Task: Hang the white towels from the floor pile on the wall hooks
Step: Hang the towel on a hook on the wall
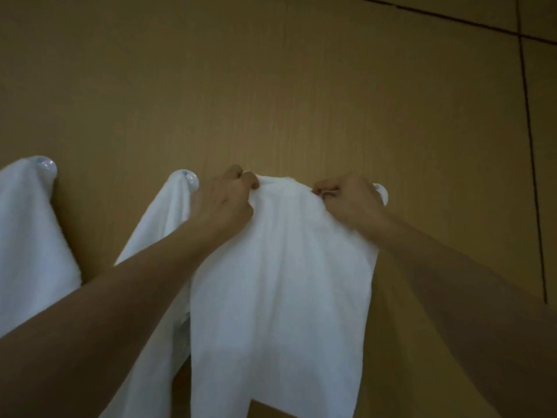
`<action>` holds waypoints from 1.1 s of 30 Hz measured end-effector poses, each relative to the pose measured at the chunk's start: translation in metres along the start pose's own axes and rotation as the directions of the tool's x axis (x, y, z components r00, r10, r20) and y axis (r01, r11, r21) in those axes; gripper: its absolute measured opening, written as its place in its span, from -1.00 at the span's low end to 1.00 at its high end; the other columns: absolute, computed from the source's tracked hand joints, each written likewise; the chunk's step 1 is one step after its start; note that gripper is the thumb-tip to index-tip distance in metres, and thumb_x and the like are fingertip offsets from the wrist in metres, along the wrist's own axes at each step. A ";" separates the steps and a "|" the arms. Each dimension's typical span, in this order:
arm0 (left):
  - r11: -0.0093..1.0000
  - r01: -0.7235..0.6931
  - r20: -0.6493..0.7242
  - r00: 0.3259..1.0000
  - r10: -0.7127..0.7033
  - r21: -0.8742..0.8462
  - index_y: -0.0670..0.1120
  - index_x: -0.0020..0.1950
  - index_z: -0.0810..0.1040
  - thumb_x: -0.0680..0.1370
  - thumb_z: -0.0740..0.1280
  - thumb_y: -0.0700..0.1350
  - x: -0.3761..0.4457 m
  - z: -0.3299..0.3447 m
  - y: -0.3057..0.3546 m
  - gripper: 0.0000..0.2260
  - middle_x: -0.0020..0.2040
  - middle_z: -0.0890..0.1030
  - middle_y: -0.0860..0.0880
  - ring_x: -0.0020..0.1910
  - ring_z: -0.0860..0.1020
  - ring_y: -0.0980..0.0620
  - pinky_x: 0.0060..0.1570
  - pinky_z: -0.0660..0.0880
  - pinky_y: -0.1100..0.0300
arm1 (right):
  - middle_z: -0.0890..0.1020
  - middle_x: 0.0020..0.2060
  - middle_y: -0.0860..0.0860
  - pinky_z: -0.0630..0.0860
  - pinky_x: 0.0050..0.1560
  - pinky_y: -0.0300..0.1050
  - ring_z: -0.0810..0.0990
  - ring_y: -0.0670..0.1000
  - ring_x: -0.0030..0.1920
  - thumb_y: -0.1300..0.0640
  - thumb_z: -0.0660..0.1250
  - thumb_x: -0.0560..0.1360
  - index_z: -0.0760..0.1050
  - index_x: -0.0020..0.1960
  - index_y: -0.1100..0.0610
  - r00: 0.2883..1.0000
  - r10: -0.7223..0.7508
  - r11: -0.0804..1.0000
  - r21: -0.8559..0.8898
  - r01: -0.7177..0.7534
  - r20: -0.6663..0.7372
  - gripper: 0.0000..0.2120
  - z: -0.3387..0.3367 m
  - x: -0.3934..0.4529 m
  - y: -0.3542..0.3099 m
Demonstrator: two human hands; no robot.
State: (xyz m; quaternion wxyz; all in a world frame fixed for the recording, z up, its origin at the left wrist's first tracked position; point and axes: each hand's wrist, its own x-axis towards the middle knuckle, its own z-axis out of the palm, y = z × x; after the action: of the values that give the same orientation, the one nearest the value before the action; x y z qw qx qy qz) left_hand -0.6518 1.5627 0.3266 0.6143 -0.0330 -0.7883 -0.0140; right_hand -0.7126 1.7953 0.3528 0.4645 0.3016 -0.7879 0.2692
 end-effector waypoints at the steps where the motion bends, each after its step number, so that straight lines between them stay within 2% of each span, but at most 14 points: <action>1: 1.000 0.023 -0.013 1.000 -0.023 0.018 -0.02 0.17 0.54 0.42 0.21 -0.27 -0.002 0.005 0.004 -0.63 0.13 0.52 -0.04 -0.02 0.55 -0.17 -0.01 0.39 -0.11 | 0.69 -0.08 -0.27 0.58 -0.01 -0.08 0.63 -0.16 -0.01 0.18 0.21 0.44 0.69 -0.08 -0.14 0.999 0.008 0.999 0.031 -0.009 0.033 -0.68 0.001 -0.001 -0.001; 4: 0.996 0.070 -0.006 0.998 -0.070 0.055 -0.07 0.07 0.57 0.42 0.21 -0.21 -0.006 0.011 0.016 -0.72 0.07 0.54 -0.08 -0.08 0.55 -0.17 -0.15 0.43 0.02 | 0.67 -0.31 -0.19 0.56 -0.18 -0.05 0.64 -0.06 -0.22 0.14 0.20 0.37 0.67 -0.25 -0.10 0.984 0.019 0.991 0.125 -0.041 0.177 -0.72 0.003 -0.005 -0.004; 7: 0.988 0.149 0.088 0.985 -0.151 0.031 -0.08 -0.01 0.61 0.47 0.22 -0.18 -0.009 0.012 0.032 -0.80 -0.03 0.56 -0.06 -0.11 0.53 -0.11 -0.13 0.46 0.05 | 0.44 -0.51 -0.03 0.31 -0.35 -0.04 0.39 0.03 -0.43 0.10 0.16 0.32 0.47 -0.43 0.12 0.964 0.014 0.976 0.205 -0.070 0.266 -0.79 0.007 -0.011 -0.007; 9: 0.954 0.290 0.217 0.939 -0.267 -0.080 -0.07 -0.12 0.61 0.48 0.23 -0.13 -0.012 0.009 0.043 -0.85 -0.13 0.60 -0.03 -0.14 0.56 -0.07 -0.10 0.53 0.03 | 0.36 -0.50 -0.01 0.26 -0.35 -0.06 0.34 0.01 -0.44 0.08 0.18 0.37 0.36 -0.44 0.08 0.954 0.050 0.966 0.229 -0.122 0.297 -0.78 0.014 -0.014 -0.008; 11: 0.854 0.453 0.336 0.870 -0.360 -0.256 -0.06 -0.19 0.60 0.47 0.25 -0.06 -0.018 0.007 0.056 -0.84 -0.22 0.63 -0.03 -0.21 0.59 0.00 -0.20 0.55 0.10 | 0.46 -0.49 -0.02 0.34 -0.37 -0.08 0.47 0.03 -0.44 -0.06 0.19 0.44 0.40 -0.39 0.09 0.949 0.081 0.959 0.236 -0.157 0.304 -0.70 0.022 -0.021 -0.013; 14: 0.765 0.500 0.373 0.855 -0.361 -0.407 -0.07 -0.14 0.62 0.53 0.27 -0.02 -0.034 0.008 0.073 -0.81 -0.23 0.65 0.03 -0.20 0.62 0.04 -0.30 0.46 0.21 | 0.61 -0.39 -0.08 0.47 -0.34 -0.11 0.61 0.00 -0.33 -0.24 0.12 0.49 0.50 -0.29 0.02 0.957 0.067 0.938 0.308 -0.156 0.281 -0.60 0.037 -0.037 -0.017; 16: 0.827 0.452 0.306 0.882 -0.359 -0.333 -0.14 -0.08 0.63 0.58 0.24 -0.09 -0.043 0.013 0.076 -0.80 -0.09 0.60 -0.02 -0.01 0.56 -0.06 -0.08 0.48 0.10 | 0.60 -0.26 -0.08 0.49 -0.21 -0.07 0.58 -0.02 -0.21 -0.20 0.12 0.54 0.52 -0.25 -0.03 0.979 0.003 0.964 0.260 -0.057 0.202 -0.64 0.047 -0.050 -0.016; 17: 0.906 0.382 0.238 0.911 -0.336 -0.182 -0.14 -0.09 0.62 0.58 0.22 -0.09 -0.048 0.016 0.074 -0.78 -0.03 0.54 -0.04 0.07 0.48 -0.08 0.03 0.42 0.05 | 0.53 -0.17 -0.08 0.46 -0.11 -0.06 0.51 -0.01 -0.11 -0.15 0.15 0.55 0.50 -0.21 -0.03 0.990 -0.055 0.988 0.154 0.034 0.134 -0.71 0.052 -0.056 -0.013; 19: 0.967 0.252 0.141 0.956 -0.256 0.042 -0.12 -0.12 0.63 0.57 0.20 -0.07 -0.057 0.018 0.072 -0.76 -0.02 0.49 -0.04 0.06 0.39 -0.05 0.08 0.32 0.06 | 0.32 -0.07 -0.07 0.30 -0.06 -0.09 0.30 -0.02 -0.04 -0.05 0.19 0.54 0.40 -0.17 -0.02 0.990 -0.141 0.990 -0.027 0.141 0.029 -0.84 0.057 -0.068 -0.011; 20: 0.976 0.214 0.127 0.968 -0.216 0.031 -0.14 -0.12 0.63 0.57 0.20 -0.12 -0.062 0.018 0.072 -0.77 -0.07 0.52 -0.07 0.01 0.41 -0.06 0.04 0.32 0.08 | 0.27 -0.08 -0.06 0.25 -0.10 -0.12 0.26 -0.03 -0.06 0.01 0.20 0.54 0.34 -0.17 0.00 0.989 -0.142 0.990 -0.019 0.143 0.040 -0.87 0.059 -0.073 -0.011; 24: 0.950 0.192 0.179 0.972 -0.151 -0.244 -0.20 0.07 0.62 0.60 0.18 -0.23 -0.090 0.012 0.077 -0.78 -0.13 0.62 -0.14 -0.17 0.52 -0.03 -0.14 0.45 0.14 | 0.42 -0.23 -0.03 0.26 -0.24 -0.21 0.38 -0.08 -0.25 0.16 0.23 0.60 0.26 -0.26 0.01 0.965 -0.018 0.924 0.373 -0.084 0.261 -0.72 0.060 -0.098 -0.021; 27: 0.928 0.163 0.185 0.977 -0.104 -0.335 -0.14 0.34 0.51 0.64 0.18 -0.17 -0.116 0.006 0.074 -0.71 0.01 0.66 -0.06 -0.12 0.56 0.11 -0.11 0.47 0.38 | 0.57 -0.23 -0.05 0.39 -0.24 -0.21 0.53 -0.08 -0.23 0.11 0.19 0.62 0.44 -0.17 0.03 0.930 0.128 0.787 0.536 -0.306 0.344 -0.81 0.059 -0.127 -0.029; 30: 0.867 0.283 0.261 0.947 -0.186 -0.409 -0.04 0.51 0.31 0.66 0.16 -0.12 -0.138 -0.001 0.067 -0.60 -0.07 0.63 0.07 -0.14 0.57 0.18 -0.14 0.47 0.37 | 0.62 -0.10 -0.05 0.42 -0.24 -0.22 0.57 -0.10 -0.13 0.07 0.14 0.63 0.53 0.04 0.09 0.889 0.248 0.712 0.549 -0.437 0.386 -0.79 0.062 -0.154 -0.036; 33: 0.837 0.327 0.269 0.937 -0.224 -0.440 0.00 0.52 0.31 0.64 0.18 -0.06 -0.149 -0.010 0.058 -0.57 -0.20 0.62 0.08 -0.23 0.53 0.24 -0.19 0.41 0.37 | 0.56 -0.21 -0.10 0.34 -0.34 -0.24 0.51 -0.13 -0.24 0.09 0.17 0.59 0.48 -0.04 0.04 0.876 0.338 0.775 0.427 -0.467 0.344 -0.88 0.062 -0.172 -0.042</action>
State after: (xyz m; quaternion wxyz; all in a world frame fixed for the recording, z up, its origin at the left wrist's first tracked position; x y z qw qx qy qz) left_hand -0.6023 1.6147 0.1834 0.4931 -0.0703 -0.8161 -0.2931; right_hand -0.6511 1.7621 0.1786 0.1995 0.2651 -0.7895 0.5164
